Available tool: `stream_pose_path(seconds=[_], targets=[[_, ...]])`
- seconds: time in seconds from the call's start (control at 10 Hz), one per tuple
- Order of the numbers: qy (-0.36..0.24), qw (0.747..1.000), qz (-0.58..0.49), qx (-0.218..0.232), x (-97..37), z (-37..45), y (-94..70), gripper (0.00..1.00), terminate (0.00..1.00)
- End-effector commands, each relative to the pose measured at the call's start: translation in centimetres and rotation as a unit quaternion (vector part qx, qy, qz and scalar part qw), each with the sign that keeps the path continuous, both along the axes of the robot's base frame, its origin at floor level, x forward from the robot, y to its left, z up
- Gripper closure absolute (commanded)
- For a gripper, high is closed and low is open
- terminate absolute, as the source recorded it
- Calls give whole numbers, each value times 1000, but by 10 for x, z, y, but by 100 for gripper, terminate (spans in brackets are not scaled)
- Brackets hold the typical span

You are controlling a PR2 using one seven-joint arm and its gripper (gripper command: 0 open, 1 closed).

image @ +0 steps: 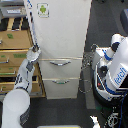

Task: Opening the fridge

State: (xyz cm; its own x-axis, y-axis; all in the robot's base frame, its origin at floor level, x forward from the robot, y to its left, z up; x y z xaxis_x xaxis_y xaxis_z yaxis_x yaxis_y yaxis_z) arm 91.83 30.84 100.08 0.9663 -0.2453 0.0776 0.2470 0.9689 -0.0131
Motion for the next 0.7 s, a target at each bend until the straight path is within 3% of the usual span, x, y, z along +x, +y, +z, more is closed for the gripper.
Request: stream_pose_path(seconds=[0.1,0.5,0.6,0.7], targets=[[1,998,65,-7,10,-47,-16,100,0],[-12,998,54,-21,-7,-34,-9,100,0],[-37,999,25,-31,-39,-1,-16,100,0],[-116,990,-69,-35,-164,116,-32,100,0]])
